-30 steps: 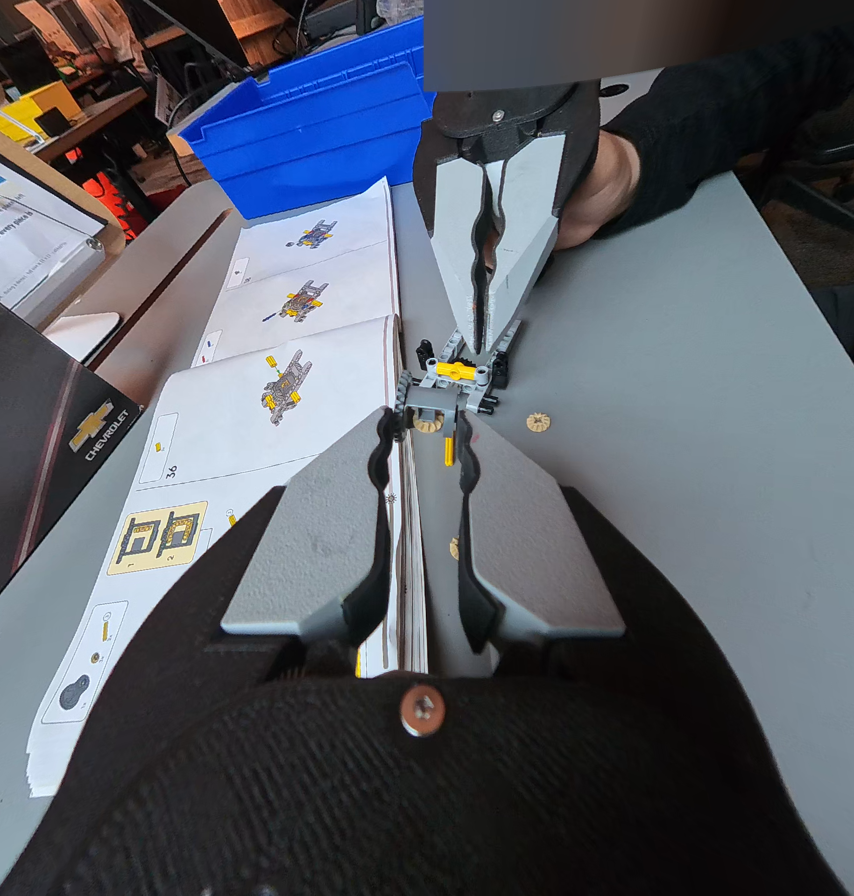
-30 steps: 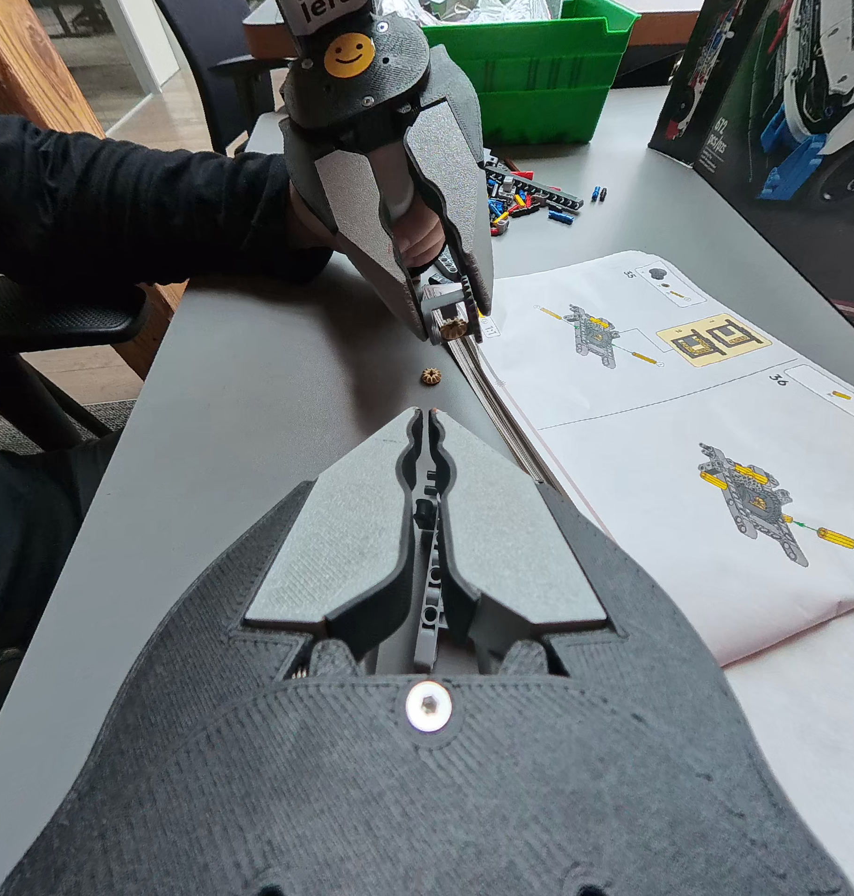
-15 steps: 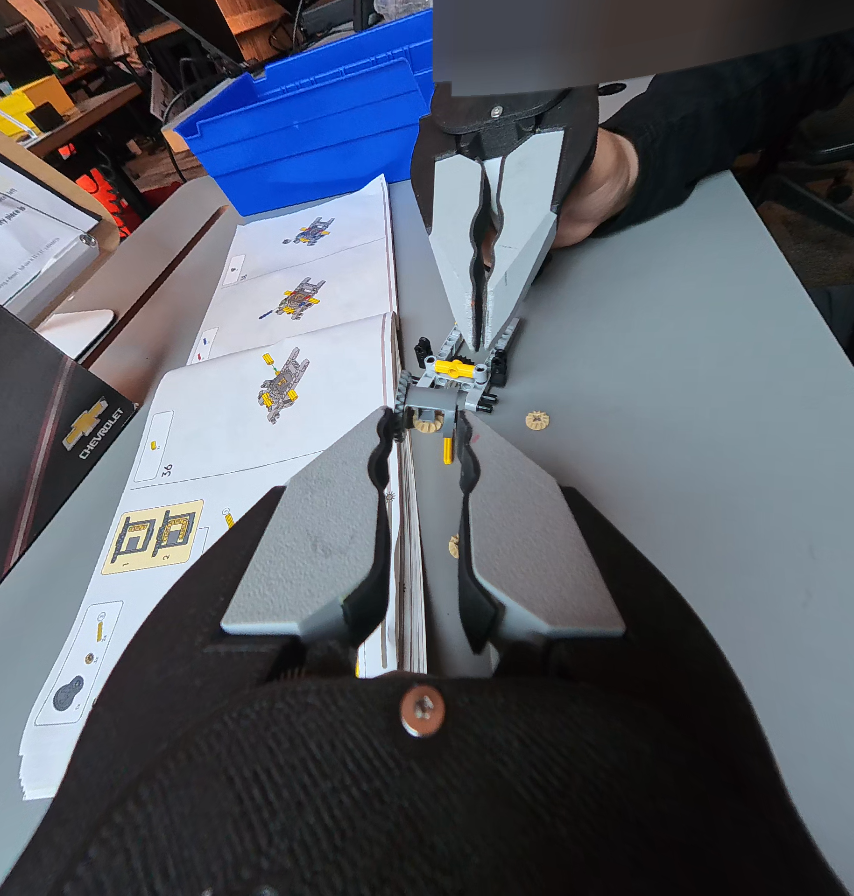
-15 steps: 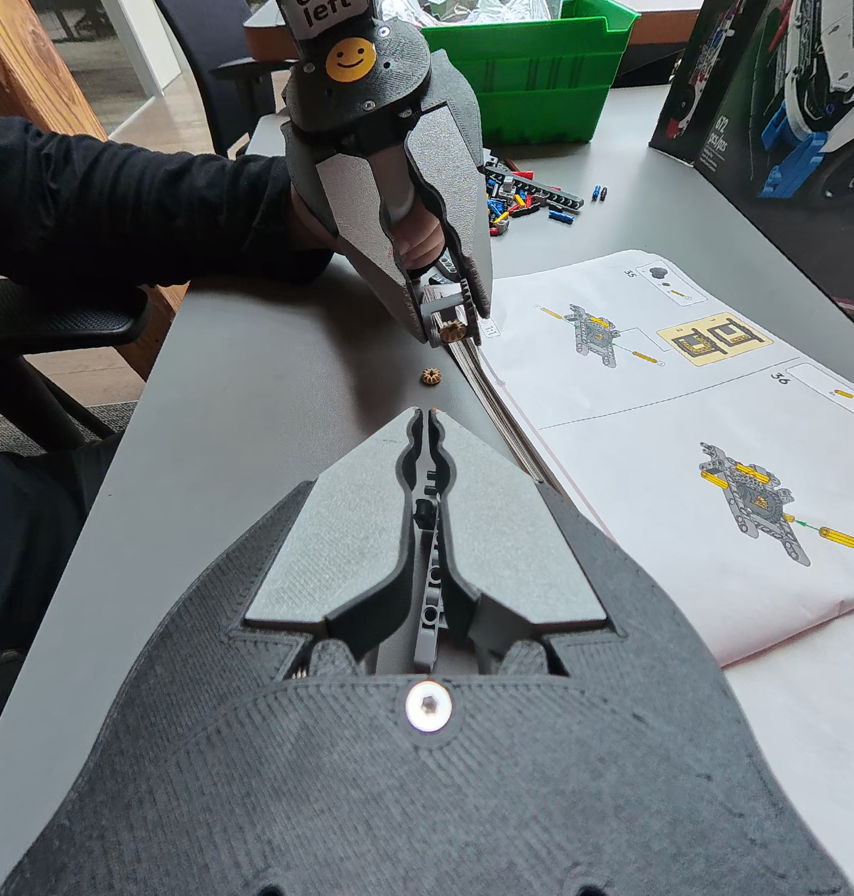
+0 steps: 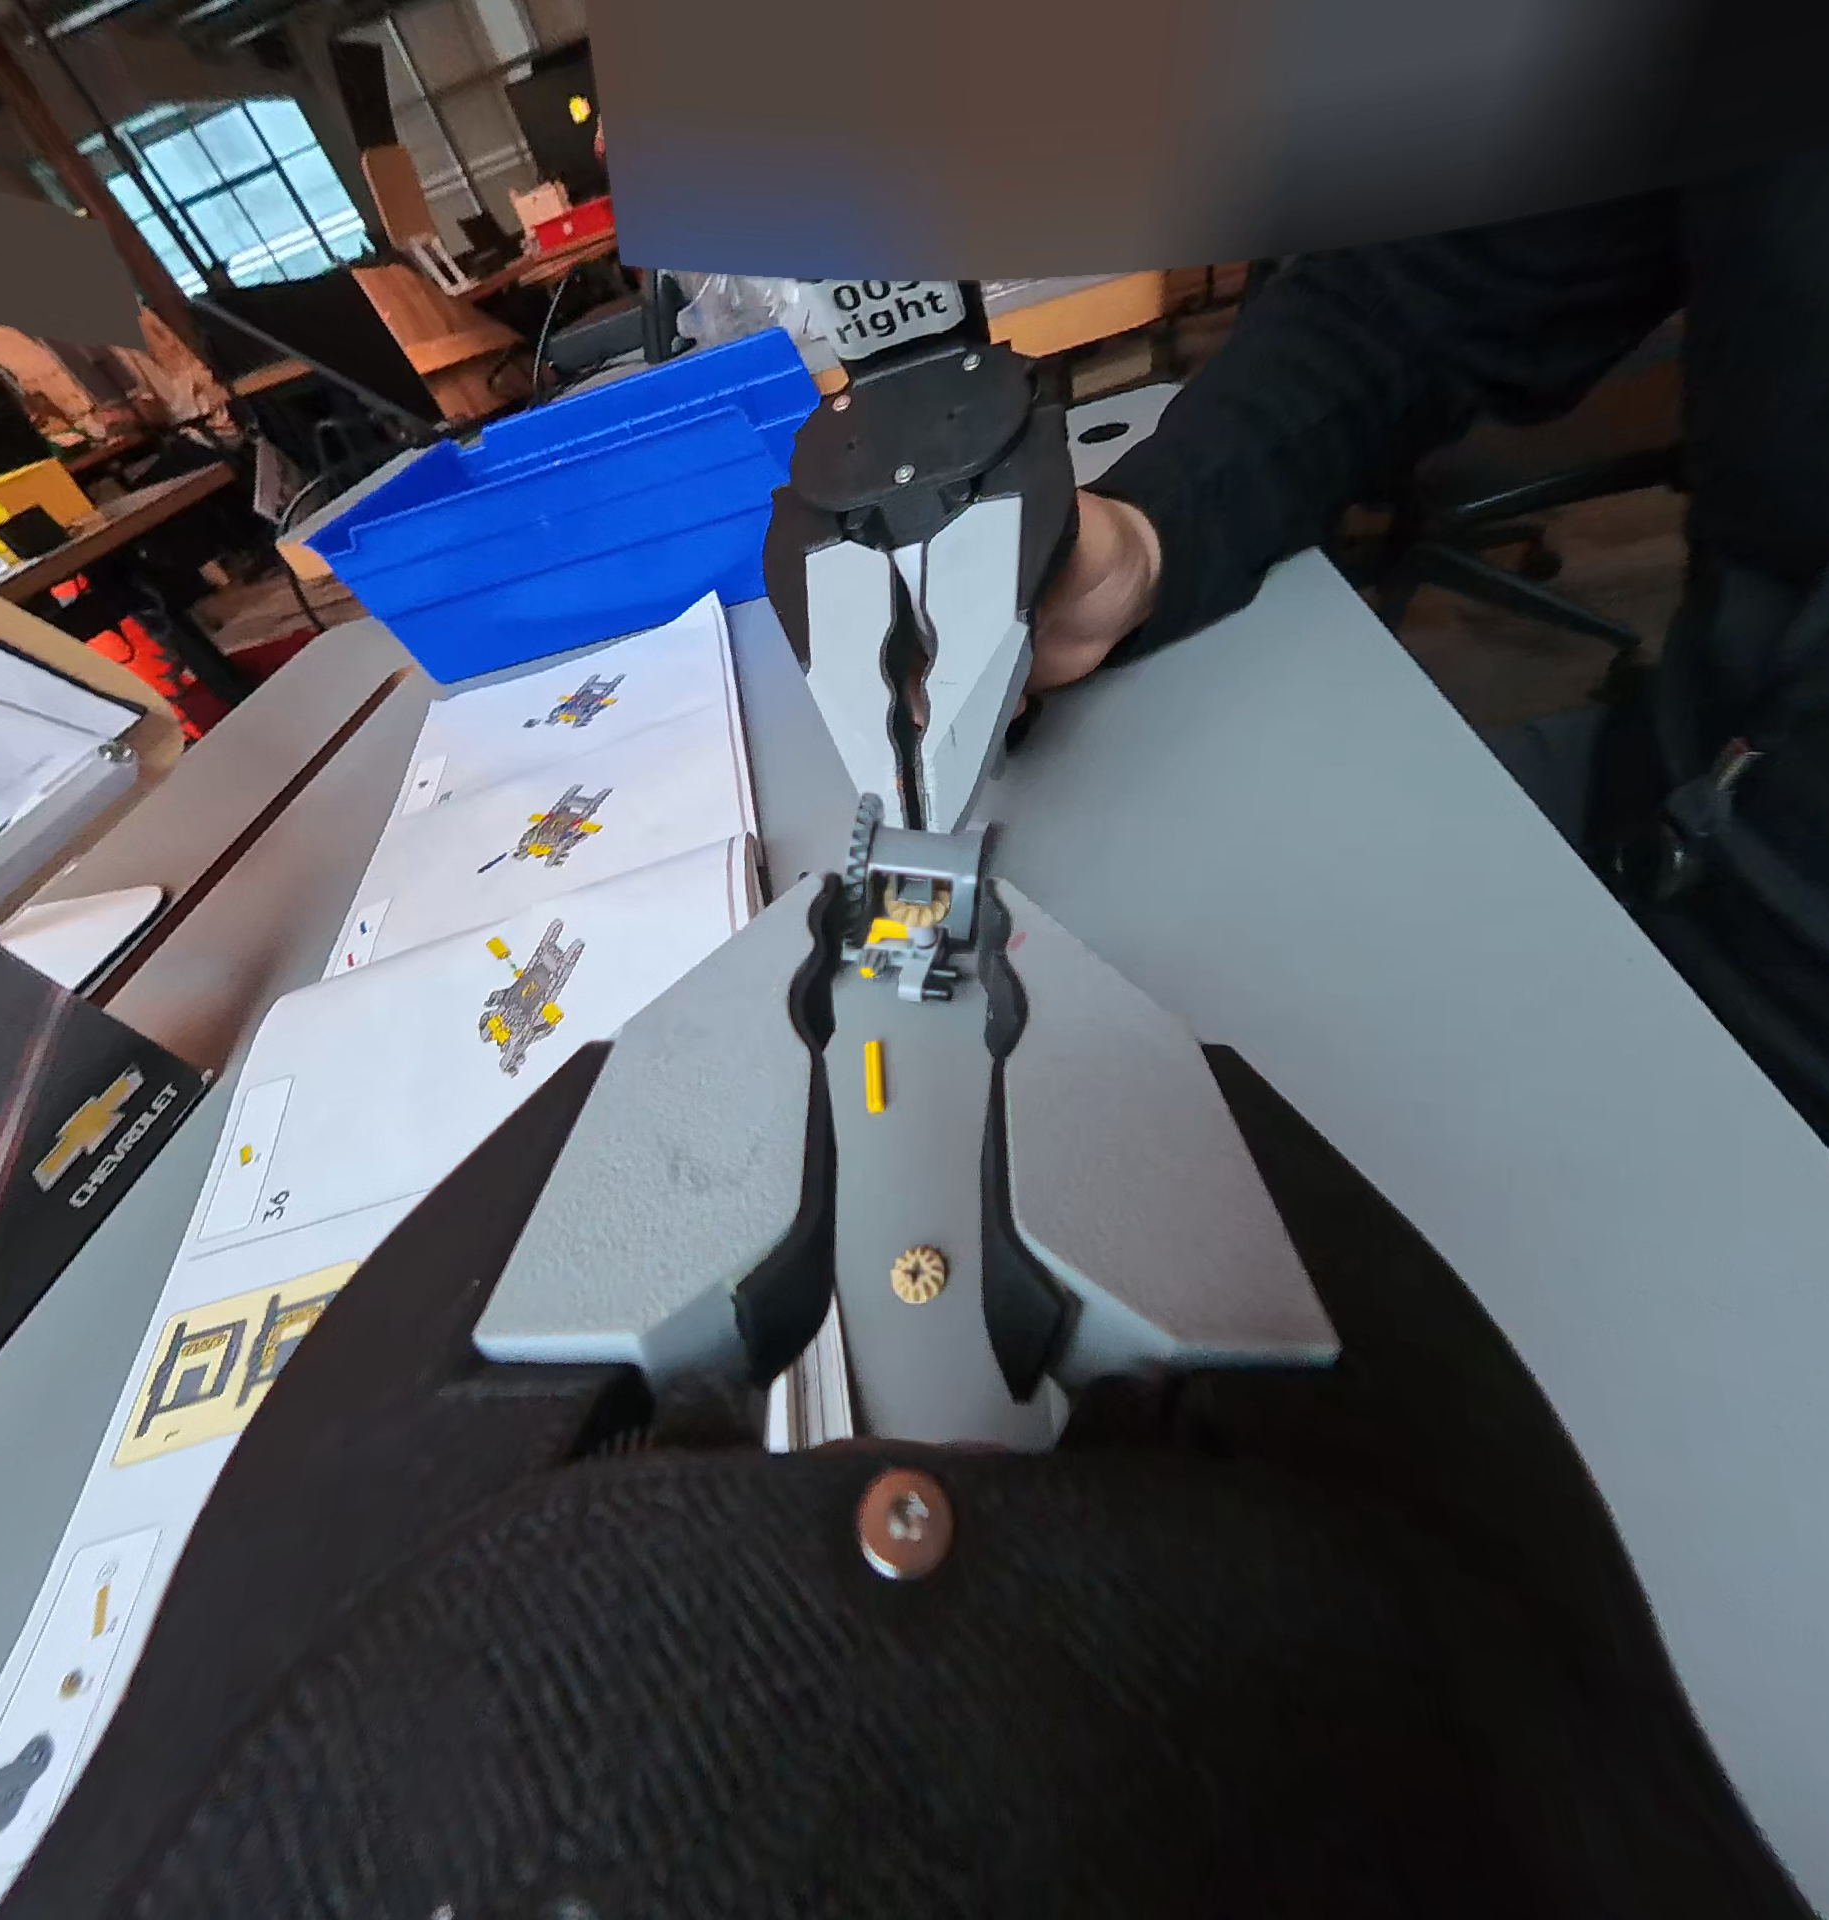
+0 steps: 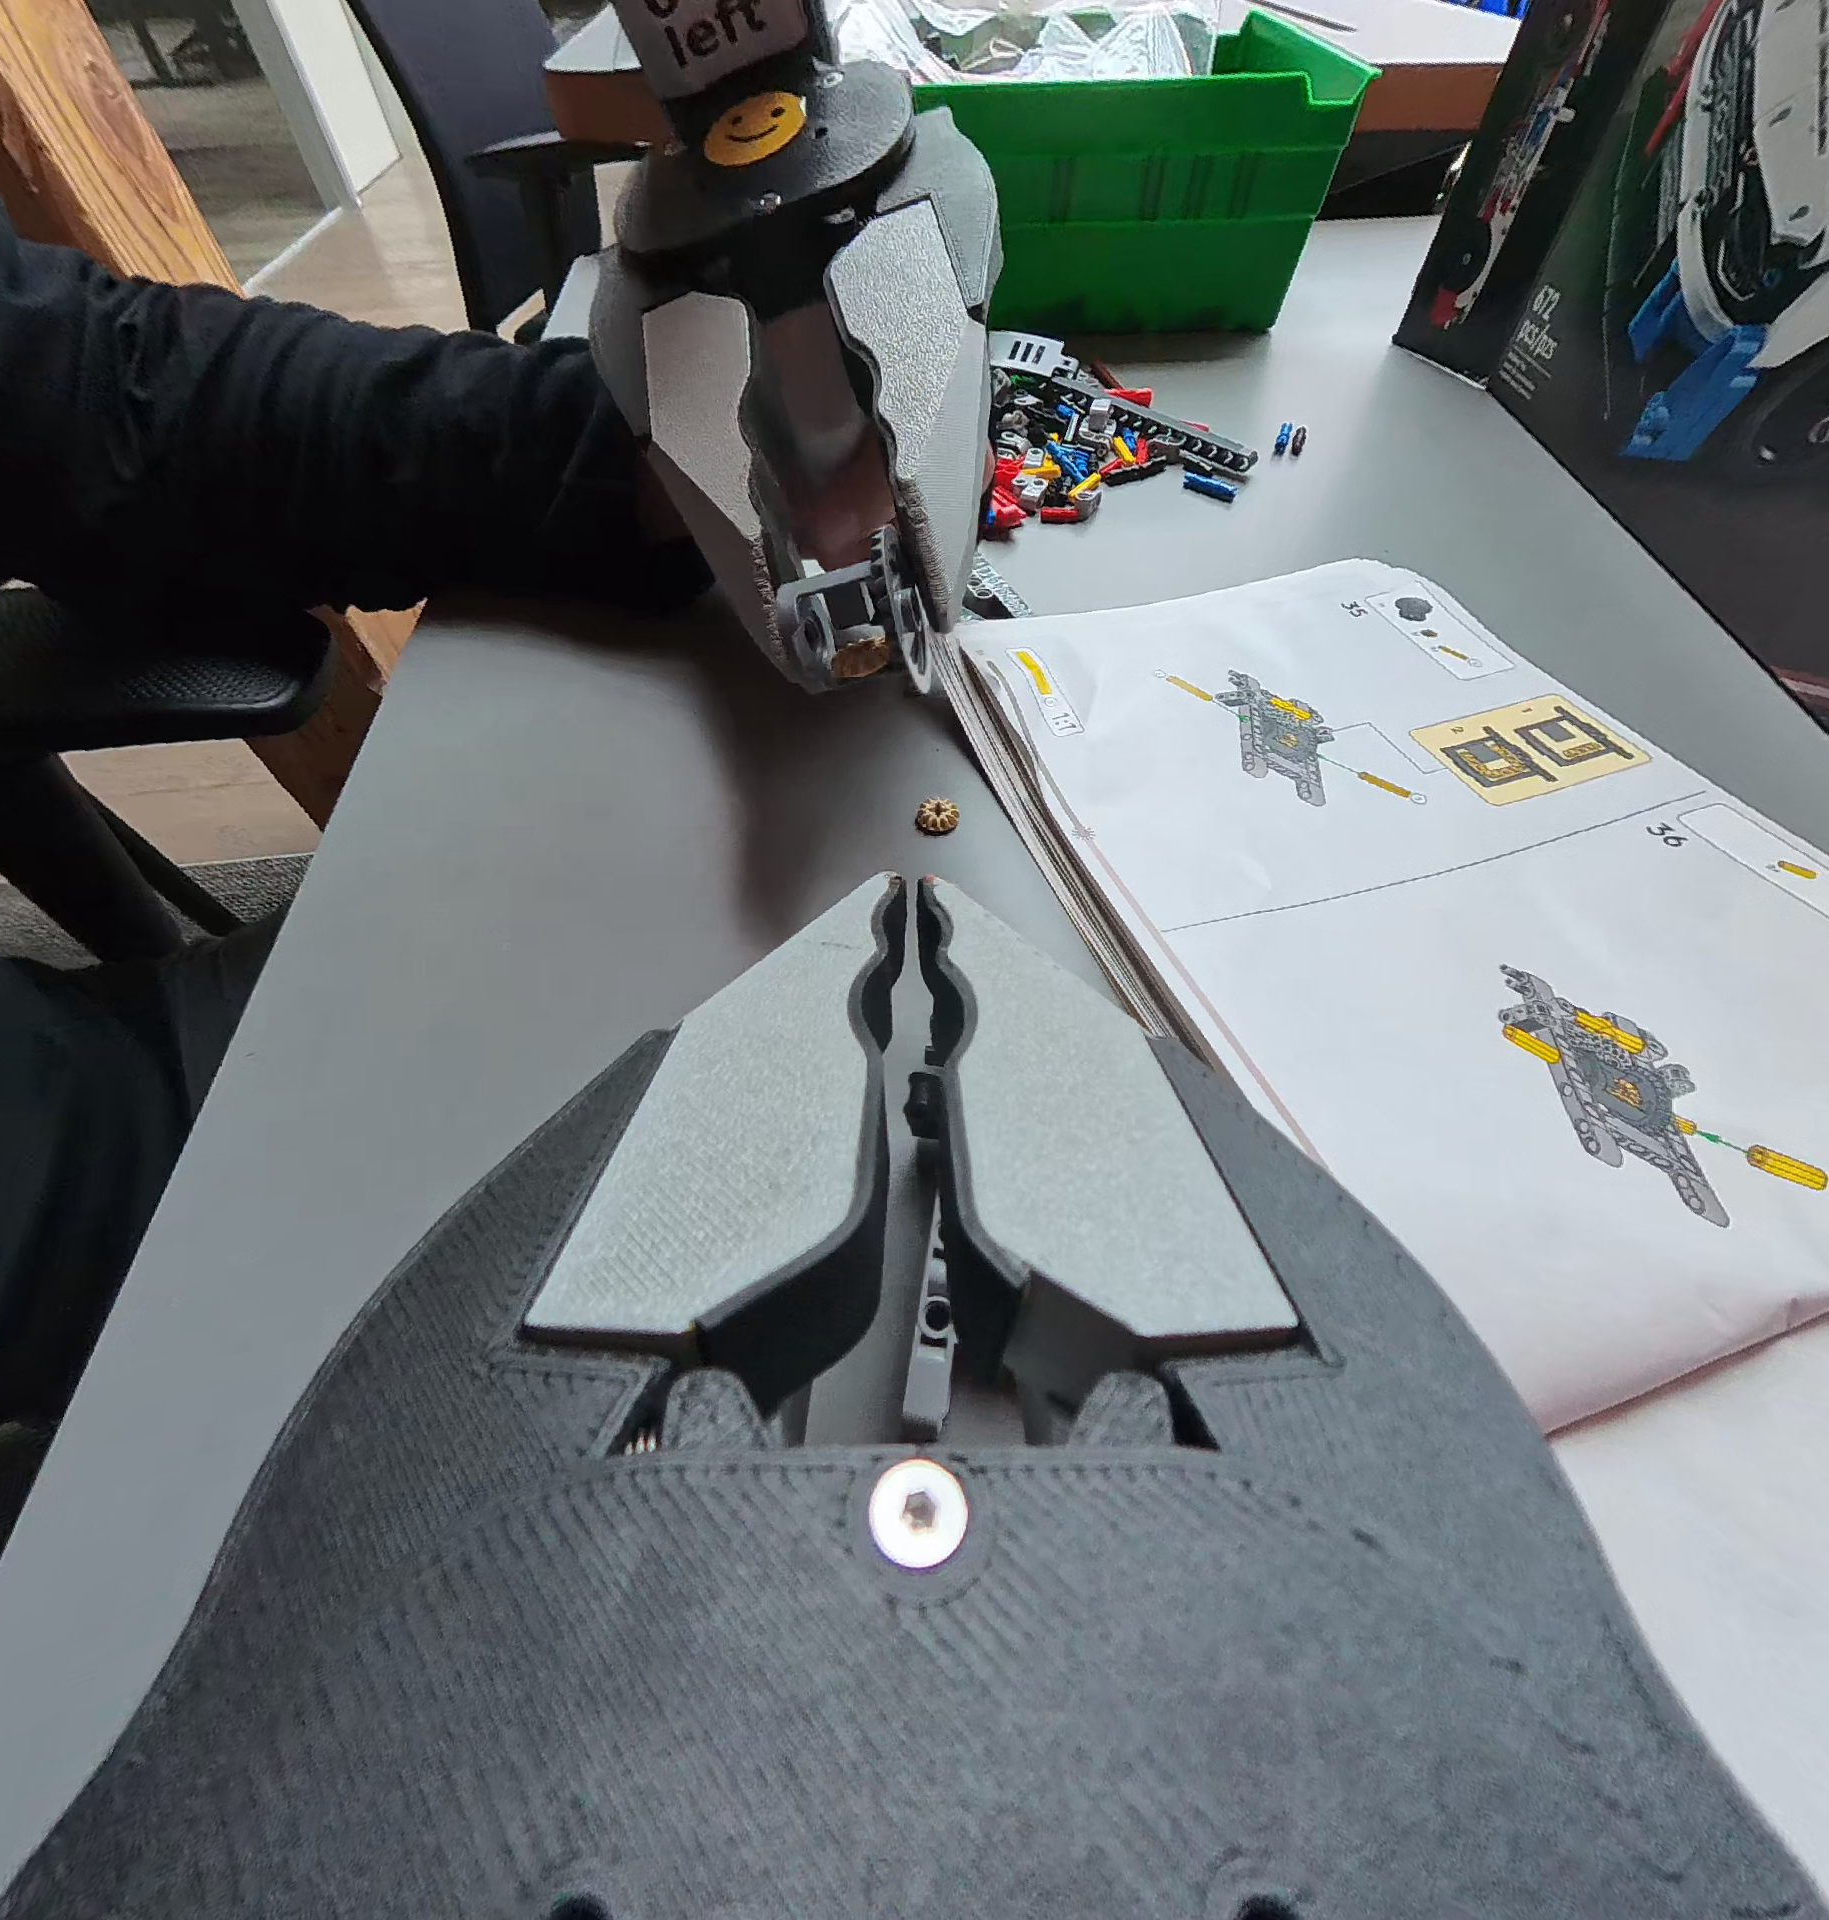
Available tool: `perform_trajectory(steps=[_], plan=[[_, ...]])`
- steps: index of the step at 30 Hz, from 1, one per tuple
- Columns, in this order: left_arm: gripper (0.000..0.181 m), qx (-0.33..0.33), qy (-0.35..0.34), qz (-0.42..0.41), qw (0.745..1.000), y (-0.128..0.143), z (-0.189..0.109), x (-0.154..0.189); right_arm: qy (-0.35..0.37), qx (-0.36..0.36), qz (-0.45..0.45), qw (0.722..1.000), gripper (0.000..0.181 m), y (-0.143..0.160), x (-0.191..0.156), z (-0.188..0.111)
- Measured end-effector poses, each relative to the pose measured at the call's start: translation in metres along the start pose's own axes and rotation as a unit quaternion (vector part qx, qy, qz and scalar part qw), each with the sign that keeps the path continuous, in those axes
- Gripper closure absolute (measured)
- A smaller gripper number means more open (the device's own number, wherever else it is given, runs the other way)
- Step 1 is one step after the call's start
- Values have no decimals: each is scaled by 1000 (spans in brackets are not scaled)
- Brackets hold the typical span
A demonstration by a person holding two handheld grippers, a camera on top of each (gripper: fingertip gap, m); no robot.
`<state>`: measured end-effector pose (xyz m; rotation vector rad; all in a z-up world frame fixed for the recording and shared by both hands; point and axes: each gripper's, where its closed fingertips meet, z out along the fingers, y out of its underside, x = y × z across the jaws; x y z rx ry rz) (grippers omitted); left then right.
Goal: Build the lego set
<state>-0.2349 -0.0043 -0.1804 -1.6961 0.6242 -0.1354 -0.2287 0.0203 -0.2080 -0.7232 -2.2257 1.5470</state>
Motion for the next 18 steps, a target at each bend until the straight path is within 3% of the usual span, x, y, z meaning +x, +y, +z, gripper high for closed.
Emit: perform_trajectory(steps=[18], plan=[[159, -6, 2, 0, 1000, 2, 2, 1, -7, 2, -5, 1000, 181, -1, -6, 0]])
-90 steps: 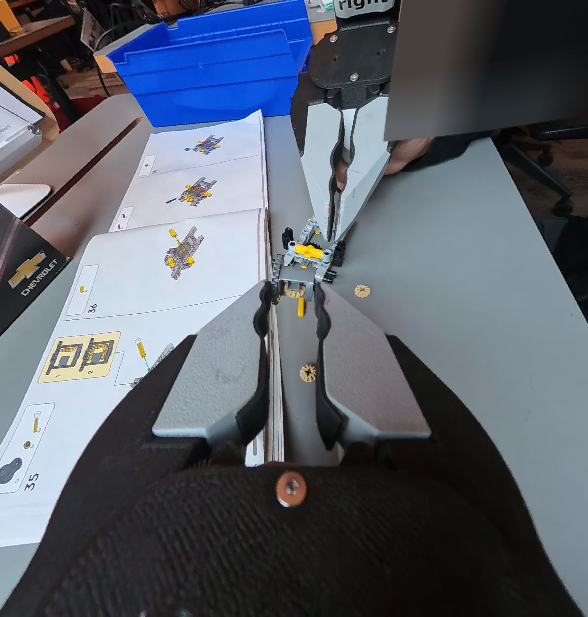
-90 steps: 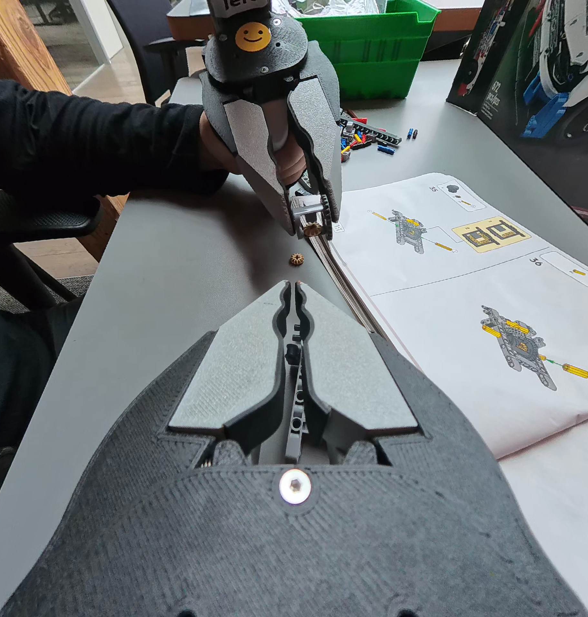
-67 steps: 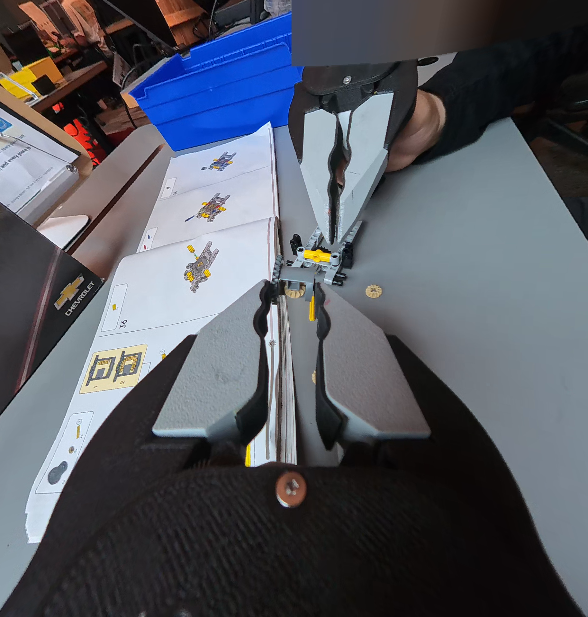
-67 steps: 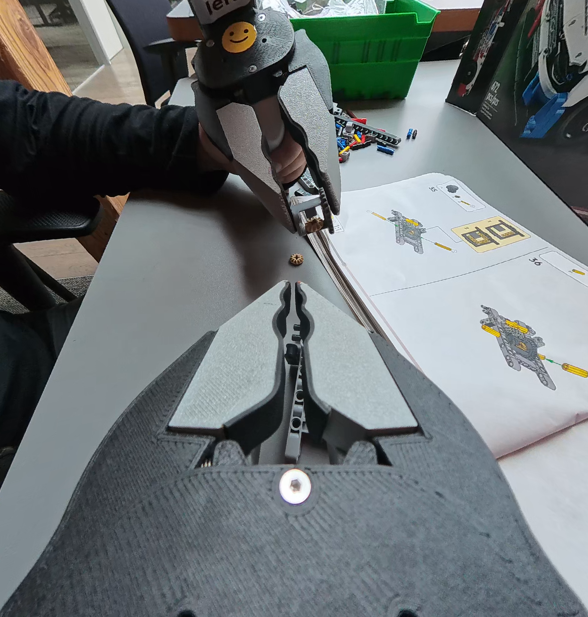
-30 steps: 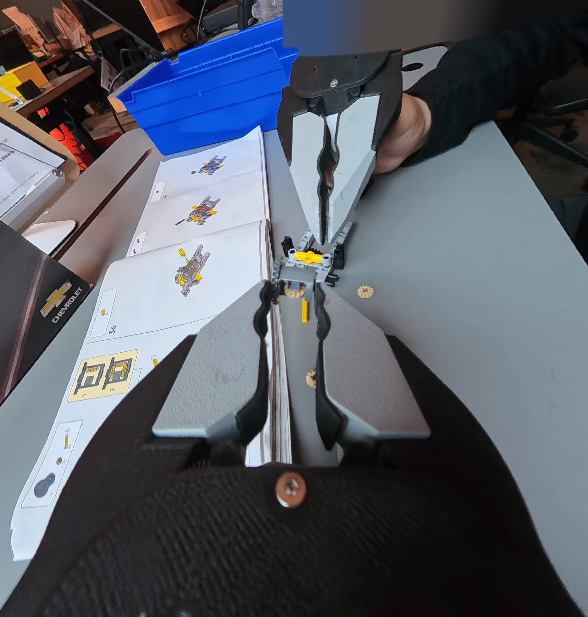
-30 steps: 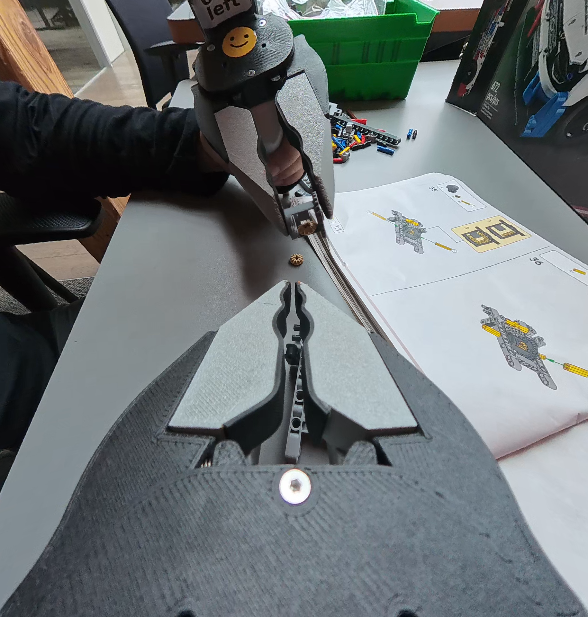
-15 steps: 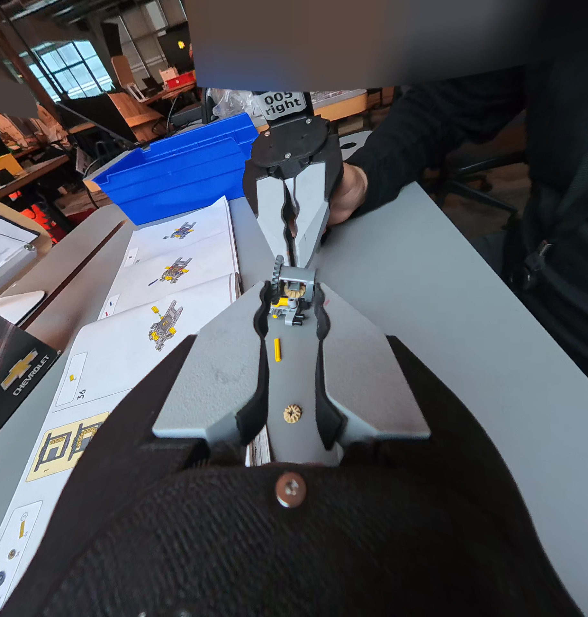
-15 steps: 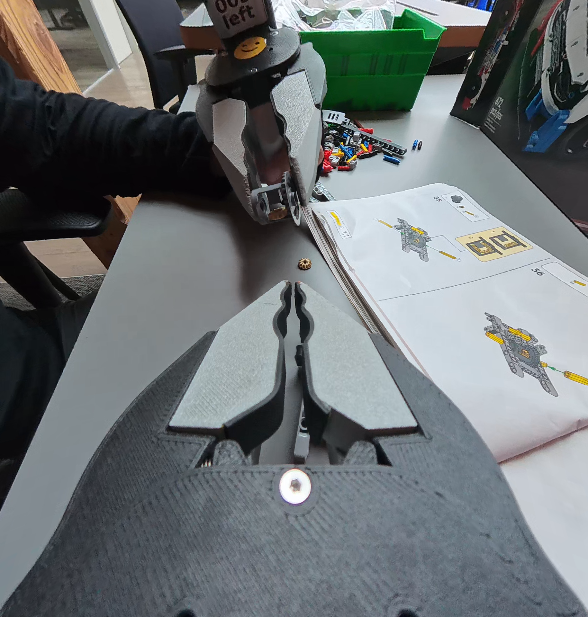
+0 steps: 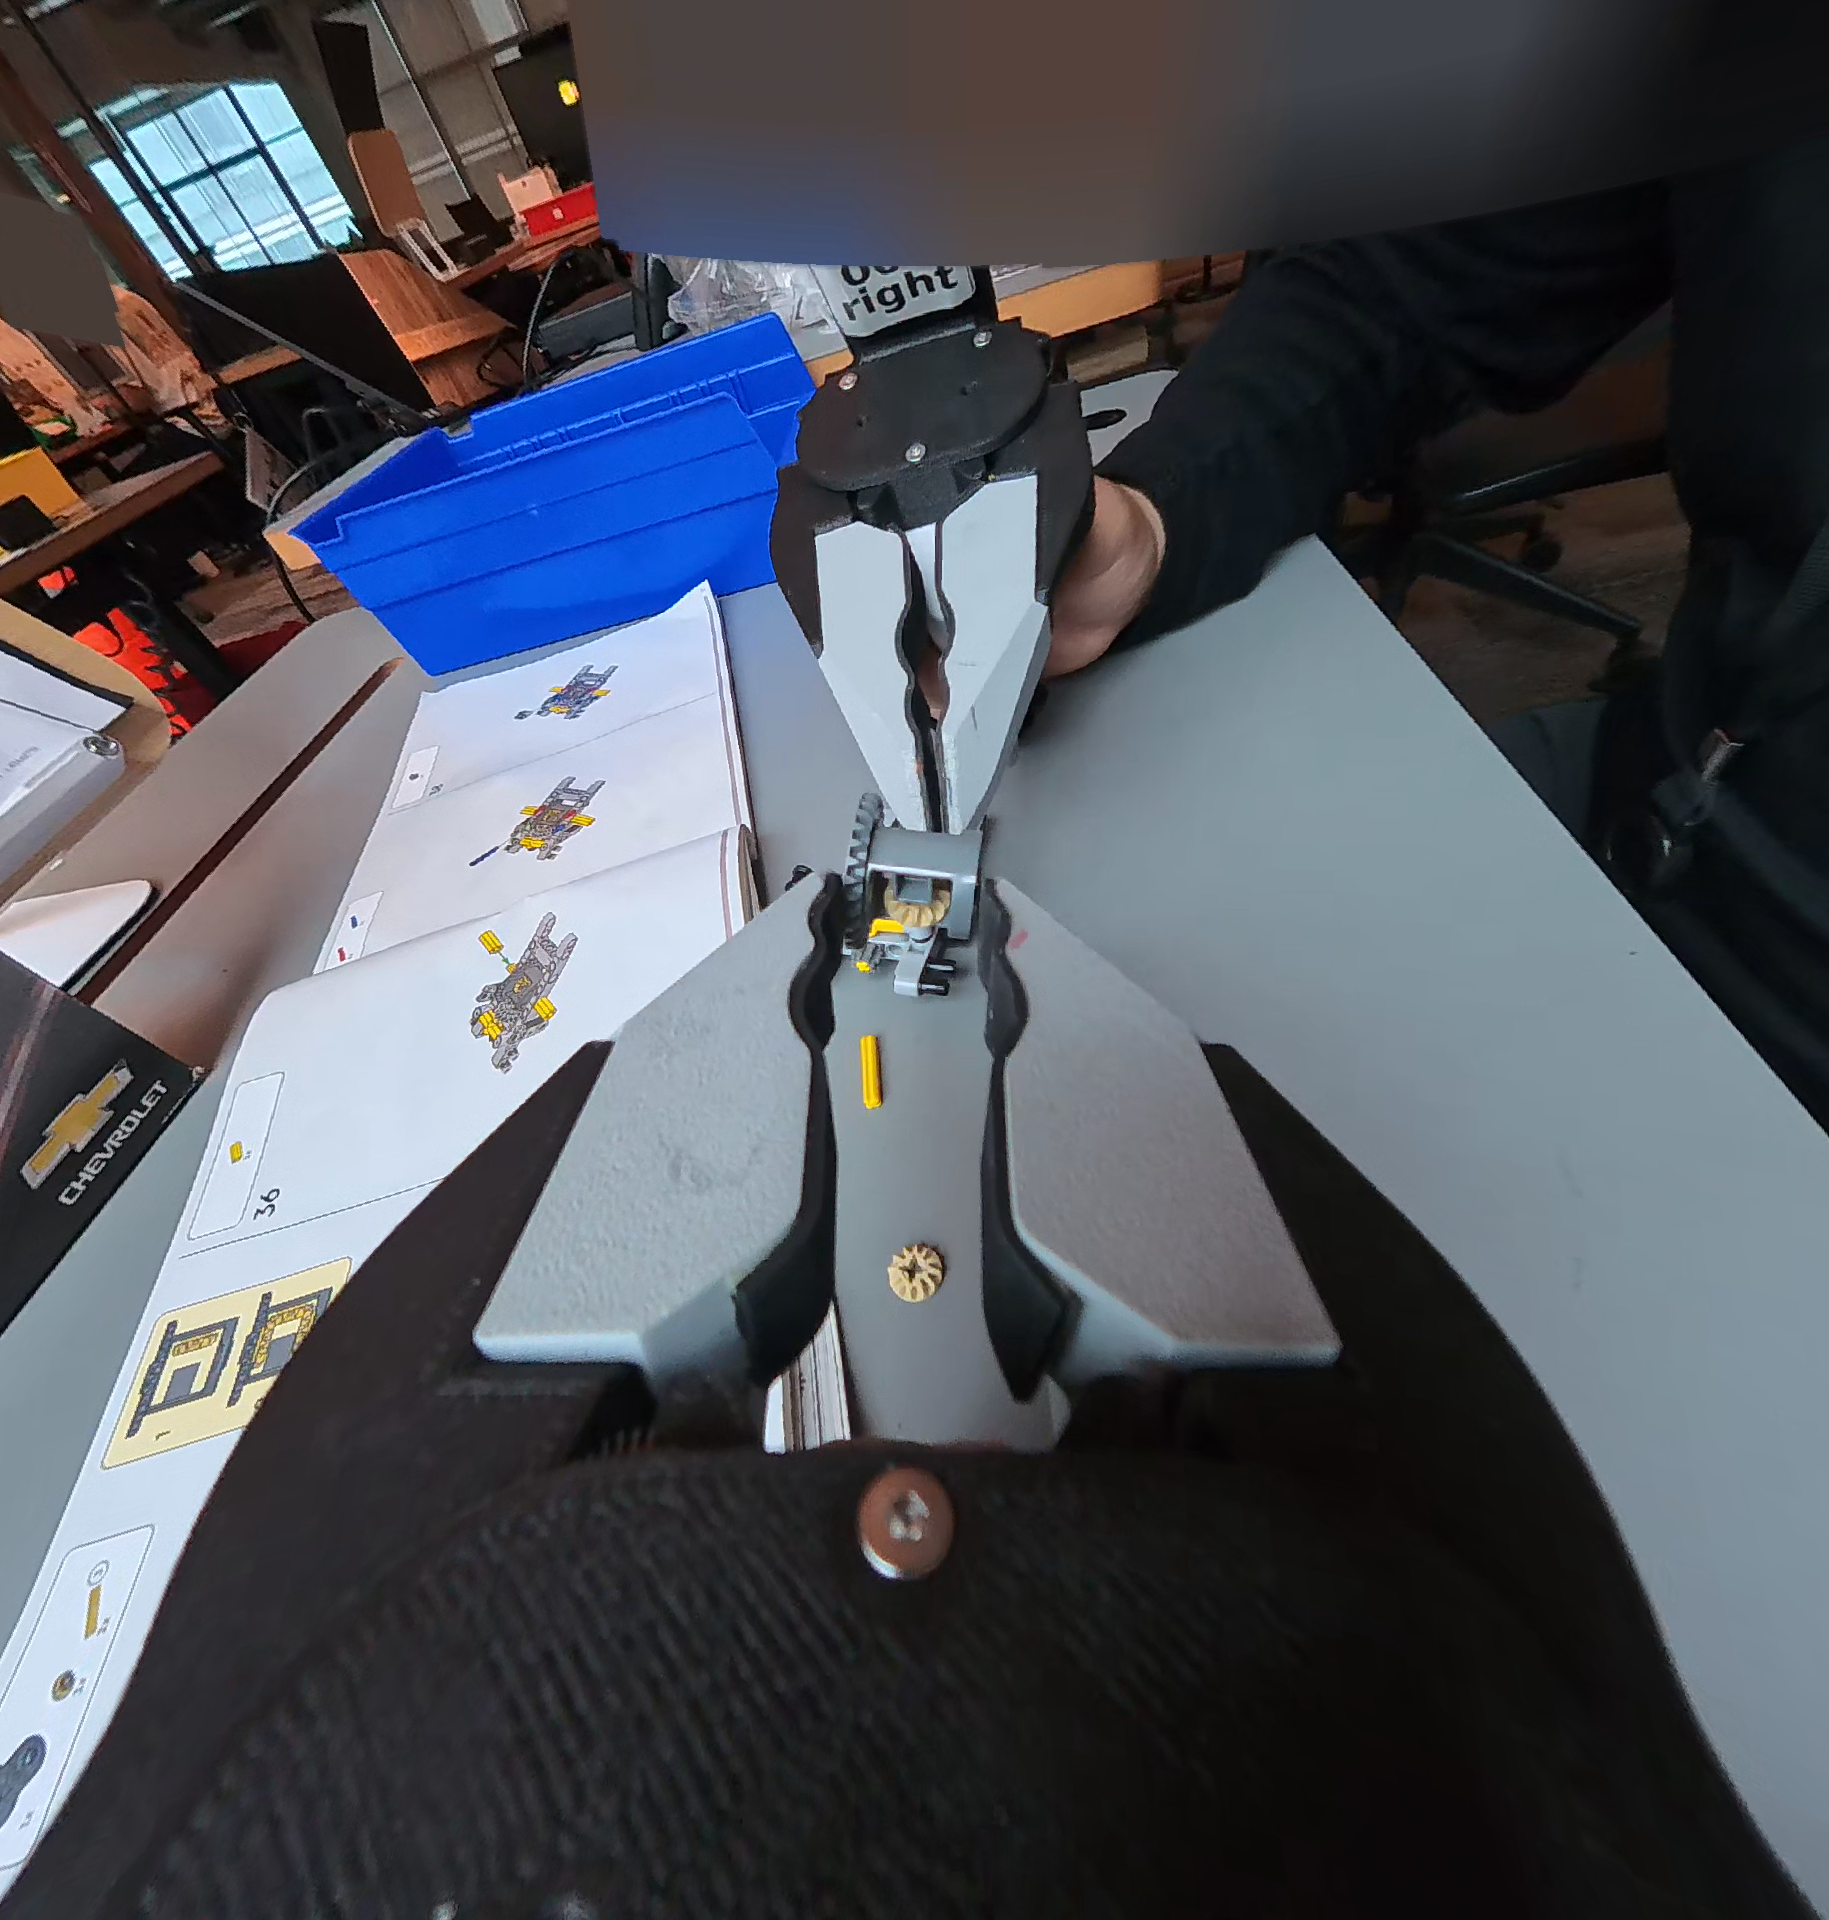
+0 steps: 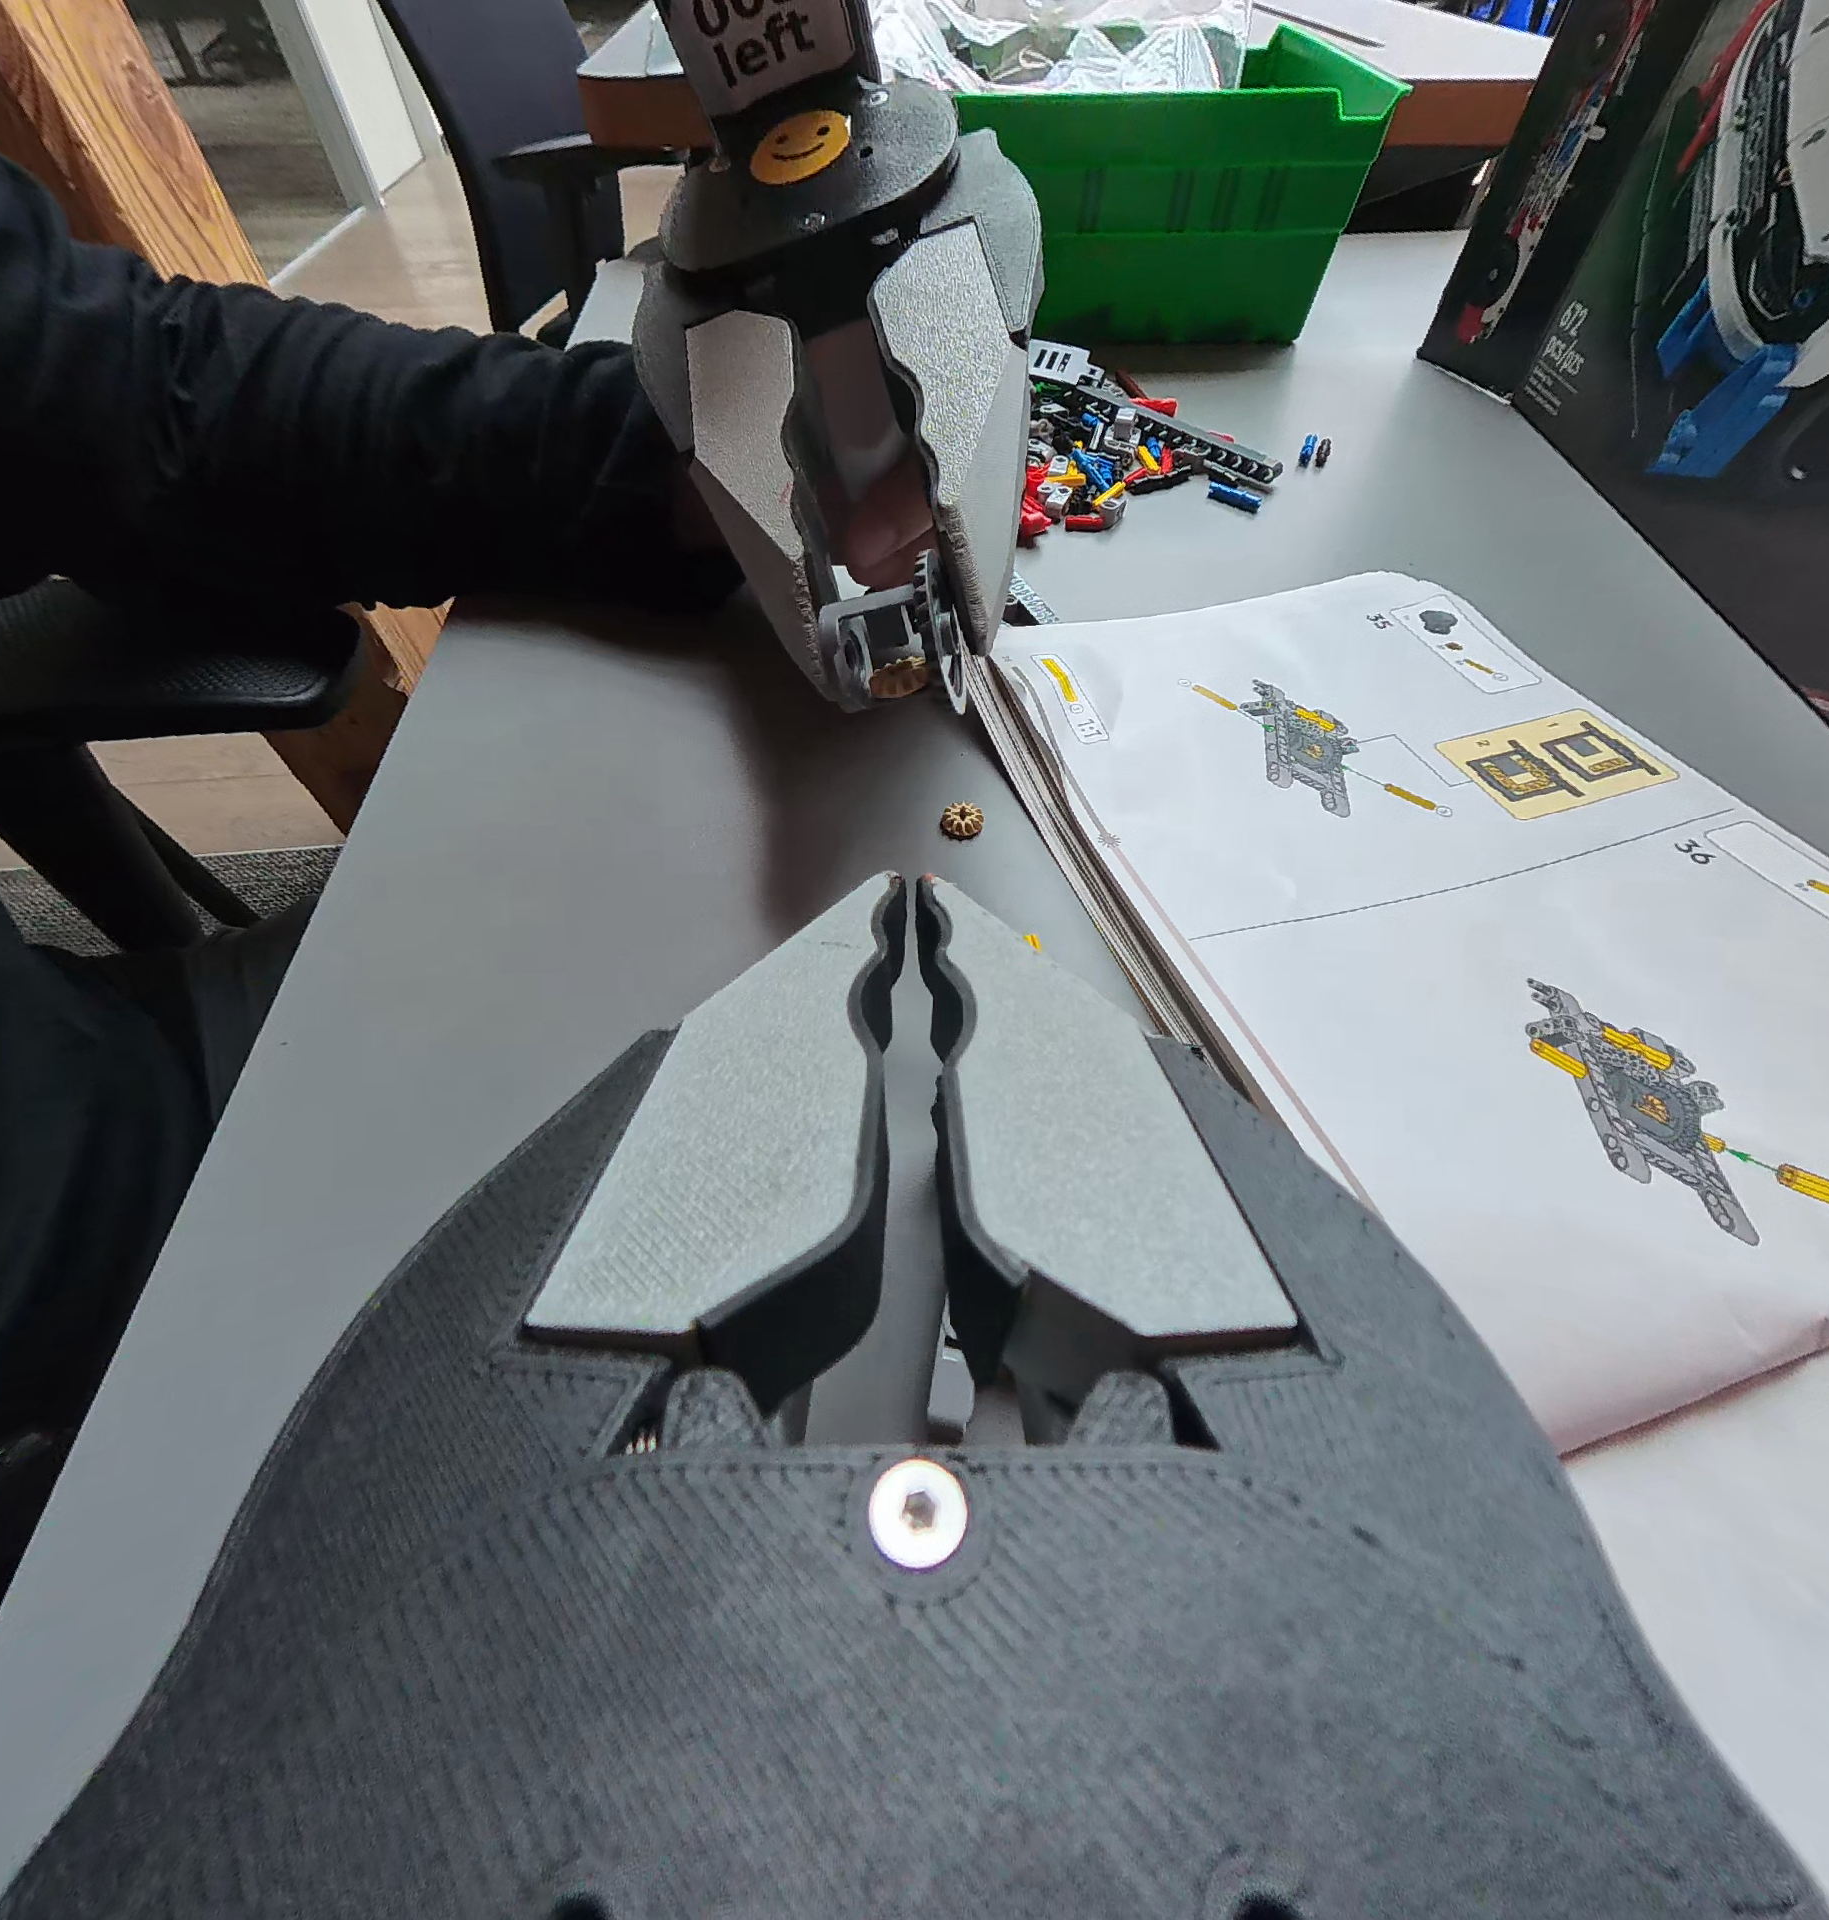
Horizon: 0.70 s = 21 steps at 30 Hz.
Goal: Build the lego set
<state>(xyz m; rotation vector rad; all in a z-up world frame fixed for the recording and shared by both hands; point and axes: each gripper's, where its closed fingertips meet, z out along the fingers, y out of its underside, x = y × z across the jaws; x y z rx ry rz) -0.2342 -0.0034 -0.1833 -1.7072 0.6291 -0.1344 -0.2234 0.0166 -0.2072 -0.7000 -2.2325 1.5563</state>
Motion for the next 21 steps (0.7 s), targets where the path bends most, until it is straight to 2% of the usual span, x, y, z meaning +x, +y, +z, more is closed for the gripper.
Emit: perform_trajectory(steps=[21], plan=[[158, -8, -1, -6, 1000, 3, -1, -1, -8, -33, -17, 999, 181, 11, -4, 4]])
